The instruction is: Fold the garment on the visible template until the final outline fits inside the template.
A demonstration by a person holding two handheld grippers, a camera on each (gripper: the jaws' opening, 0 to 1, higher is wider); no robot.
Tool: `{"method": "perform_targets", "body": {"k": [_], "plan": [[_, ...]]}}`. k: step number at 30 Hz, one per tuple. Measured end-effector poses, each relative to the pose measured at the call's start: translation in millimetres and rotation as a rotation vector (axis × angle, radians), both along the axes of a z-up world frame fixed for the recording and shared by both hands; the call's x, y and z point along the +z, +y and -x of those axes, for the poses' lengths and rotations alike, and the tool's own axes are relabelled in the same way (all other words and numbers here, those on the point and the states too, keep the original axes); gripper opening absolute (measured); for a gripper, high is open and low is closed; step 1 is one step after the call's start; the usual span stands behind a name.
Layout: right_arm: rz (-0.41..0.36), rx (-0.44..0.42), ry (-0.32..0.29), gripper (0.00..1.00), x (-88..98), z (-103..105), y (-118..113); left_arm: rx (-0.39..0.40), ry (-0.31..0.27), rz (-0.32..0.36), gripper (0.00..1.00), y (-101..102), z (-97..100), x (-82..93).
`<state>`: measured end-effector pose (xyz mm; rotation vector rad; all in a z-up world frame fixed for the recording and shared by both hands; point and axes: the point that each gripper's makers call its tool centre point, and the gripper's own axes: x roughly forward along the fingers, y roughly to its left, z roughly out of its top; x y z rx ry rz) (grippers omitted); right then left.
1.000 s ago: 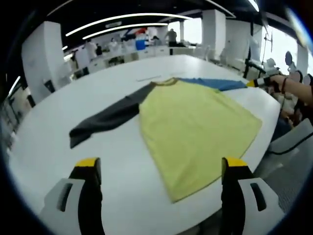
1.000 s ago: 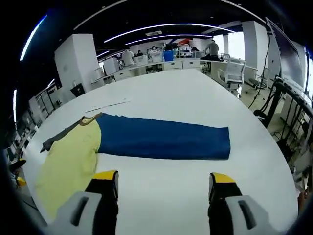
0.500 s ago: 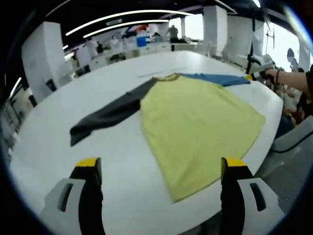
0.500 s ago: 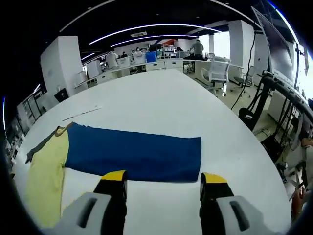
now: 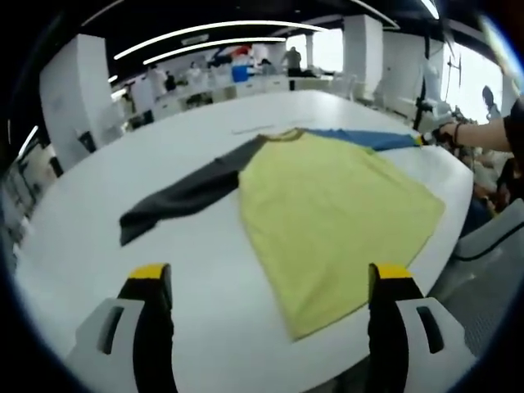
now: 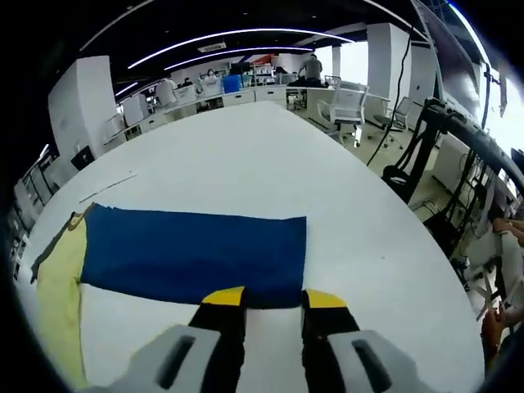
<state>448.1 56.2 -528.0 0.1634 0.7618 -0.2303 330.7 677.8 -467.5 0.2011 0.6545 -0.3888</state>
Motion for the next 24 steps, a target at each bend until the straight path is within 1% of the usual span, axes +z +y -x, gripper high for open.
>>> {"method": "perform_targets", "body": {"k": [2, 3, 6, 7, 10, 11, 12, 13, 14, 15, 16, 17, 18, 21, 24], "plan": [[0.011, -0.008, 0.007, 0.17, 1.3, 3.1, 0.1, -0.002, 0.009, -0.017, 0.95, 2.3, 1.4, -2.3], [0.028, -0.009, 0.024, 0.15, 1.4, 5.2, -2.0, -0.006, 0.012, -0.021, 0.95, 2.4, 2.1, -3.4], [0.054, 0.005, 0.035, 0.11, 1.6, 5.8, -3.2, -0.003, 0.021, -0.020, 0.95, 2.0, 3.8, -4.7], [0.055, 0.007, 0.035, 0.11, 1.5, 4.2, -3.7, -0.004, 0.020, -0.016, 0.95, 1.5, 4.0, -4.7], [0.064, 0.014, 0.035, 0.05, 0.9, -0.6, -4.4, 0.000, 0.019, -0.011, 0.94, 0.9, 3.7, -4.6], [0.068, 0.027, 0.041, 0.01, -0.1, -2.3, -4.1, 0.004, 0.019, -0.009, 0.93, 0.9, 3.5, -4.6], [0.077, 0.050, 0.049, 0.00, -0.4, -4.0, -1.1, 0.010, 0.020, -0.005, 0.93, 1.1, 3.2, -5.0], [0.106, 0.055, 0.068, 0.00, -2.4, -4.6, -5.4, 0.010, 0.023, -0.002, 0.92, 0.5, 3.6, -5.4], [0.112, 0.059, 0.072, 0.00, -2.4, -5.3, -5.0, 0.011, 0.024, 0.001, 0.92, -0.1, 4.0, -5.2], [0.110, 0.059, 0.077, 0.00, -5.9, -19.0, -11.9, 0.010, 0.021, 0.003, 0.92, -0.8, 4.0, -4.6], [0.109, 0.059, 0.079, 0.00, -6.5, -18.4, -13.8, 0.007, 0.017, 0.003, 0.93, -1.8, 4.0, -3.7], [0.104, 0.054, 0.079, 0.00, -7.2, -13.9, -15.9, 0.003, 0.012, 0.002, 0.93, -2.5, 3.8, -2.6], [0.086, 0.043, 0.077, 0.00, -8.5, -15.0, -17.6, 0.002, 0.011, 0.002, 0.93, -2.5, 3.9, -2.3], [0.065, 0.027, 0.075, 0.00, -11.4, -23.7, -26.9, 0.009, 0.007, -0.007, 0.95, -1.0, 4.0, -1.0], [0.057, 0.021, 0.064, 0.00, -10.2, -31.1, -32.5, 0.004, 0.003, -0.011, 0.96, 0.3, 4.7, -0.5]]}}
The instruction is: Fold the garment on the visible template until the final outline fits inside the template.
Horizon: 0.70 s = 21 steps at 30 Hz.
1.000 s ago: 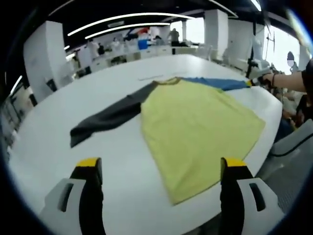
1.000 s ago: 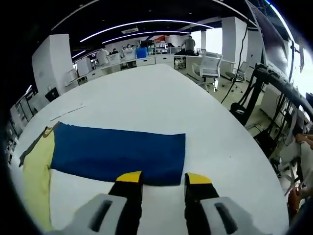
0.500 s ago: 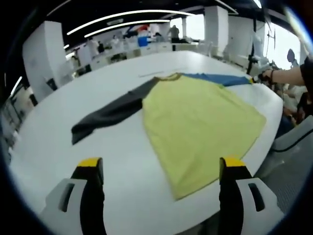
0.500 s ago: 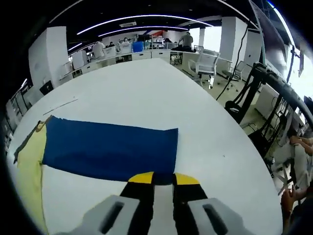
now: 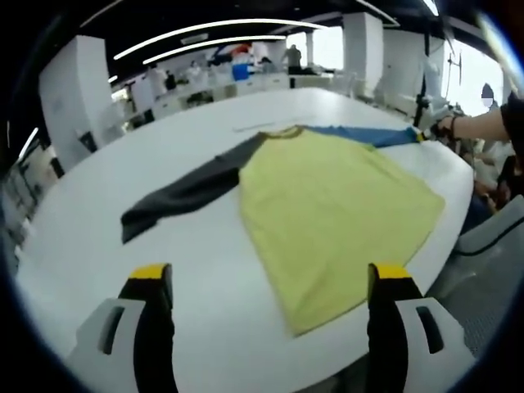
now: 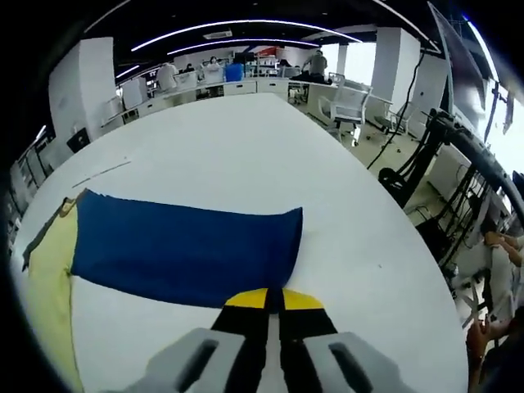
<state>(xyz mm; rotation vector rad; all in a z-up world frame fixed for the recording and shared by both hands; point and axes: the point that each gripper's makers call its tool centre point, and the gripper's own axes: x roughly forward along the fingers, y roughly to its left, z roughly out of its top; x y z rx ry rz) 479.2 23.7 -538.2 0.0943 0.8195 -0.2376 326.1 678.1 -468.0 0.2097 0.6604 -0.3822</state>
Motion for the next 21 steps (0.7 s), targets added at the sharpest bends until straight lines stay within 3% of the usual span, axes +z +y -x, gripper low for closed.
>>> {"method": "perform_targets", "body": {"k": [2, 10, 21], "plan": [[0.003, 0.015, -0.007, 0.00, 0.5, -7.5, -4.5, 0.000, -0.006, 0.007, 0.96, -0.1, 0.2, 1.4], [0.003, 0.054, -0.041, 0.00, 21.4, 0.5, 20.3, -0.001, -0.008, 0.016, 0.97, -1.9, 1.4, 1.4], [-0.020, 0.171, -0.068, 0.00, 48.0, -10.6, 69.8, -0.014, -0.038, 0.051, 0.99, -6.5, -0.8, 8.6]]}}
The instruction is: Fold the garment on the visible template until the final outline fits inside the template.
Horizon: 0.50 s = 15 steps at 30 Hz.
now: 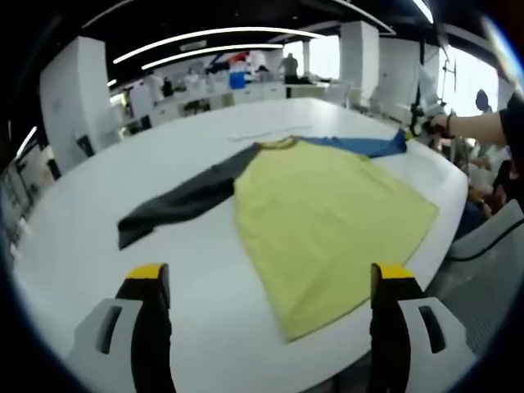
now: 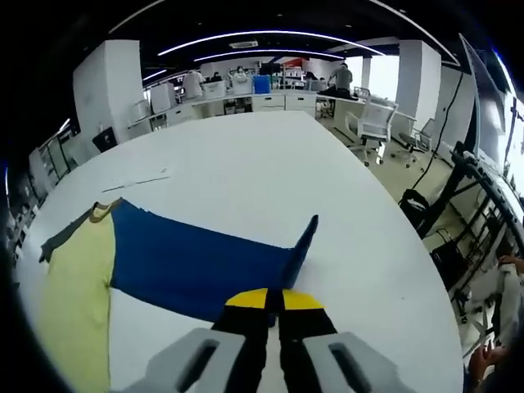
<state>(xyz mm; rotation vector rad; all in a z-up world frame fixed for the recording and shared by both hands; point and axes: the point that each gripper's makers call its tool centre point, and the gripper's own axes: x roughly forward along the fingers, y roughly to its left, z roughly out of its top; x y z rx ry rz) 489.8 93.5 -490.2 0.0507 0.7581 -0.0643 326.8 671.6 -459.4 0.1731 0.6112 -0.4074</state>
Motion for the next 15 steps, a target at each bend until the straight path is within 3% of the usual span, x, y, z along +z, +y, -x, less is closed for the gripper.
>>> {"method": "perform_targets", "body": {"k": [3, 15], "plan": [[-0.011, 0.028, -0.011, 0.00, 2.6, -4.2, 6.4, -0.004, -0.004, -0.003, 0.99, 0.0, 0.3, 0.8], [-0.045, 0.140, -0.020, 0.00, 20.2, -8.3, 75.5, -0.012, 0.000, 0.014, 0.99, -1.5, 3.6, 1.6]]}}
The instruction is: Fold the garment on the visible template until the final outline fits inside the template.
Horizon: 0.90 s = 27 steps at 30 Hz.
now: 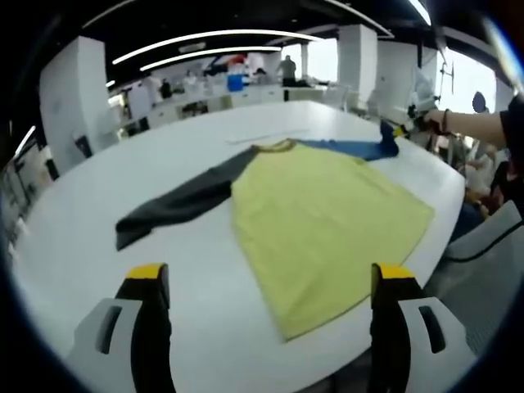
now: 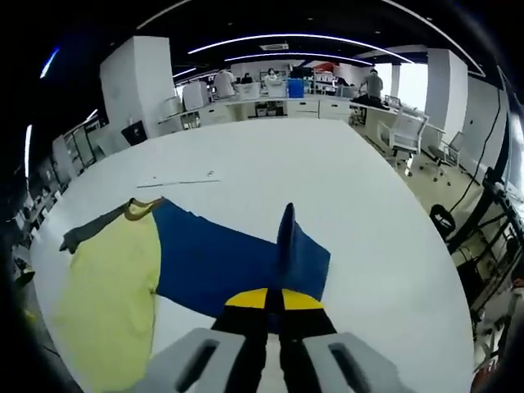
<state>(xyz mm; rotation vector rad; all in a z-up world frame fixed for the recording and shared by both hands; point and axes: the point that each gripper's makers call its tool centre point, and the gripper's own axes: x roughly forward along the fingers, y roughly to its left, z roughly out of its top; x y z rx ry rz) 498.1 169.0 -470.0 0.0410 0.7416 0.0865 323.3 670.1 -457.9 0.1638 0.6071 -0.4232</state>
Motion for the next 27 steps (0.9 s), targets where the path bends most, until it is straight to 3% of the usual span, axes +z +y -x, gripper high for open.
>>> {"method": "perform_targets", "body": {"k": [8, 16, 20, 27], "plan": [[-0.022, 0.072, 0.004, 0.00, 4.3, -3.2, 39.3, 0.003, -0.003, 0.011, 0.99, 1.7, 0.6, 1.7], [-0.029, 0.123, 0.008, 0.00, 5.2, -17.9, 60.1, 0.000, 0.008, 0.014, 0.99, 1.1, 0.9, -1.6], [-0.039, 0.147, 0.005, 0.00, 9.5, -18.7, 85.2, -0.005, 0.008, 0.014, 0.99, -1.0, 0.5, -1.7], [-0.037, 0.180, 0.013, 0.00, 7.6, -30.5, 98.9, -0.003, 0.015, 0.014, 0.99, 0.0, 0.6, -2.4]]}}
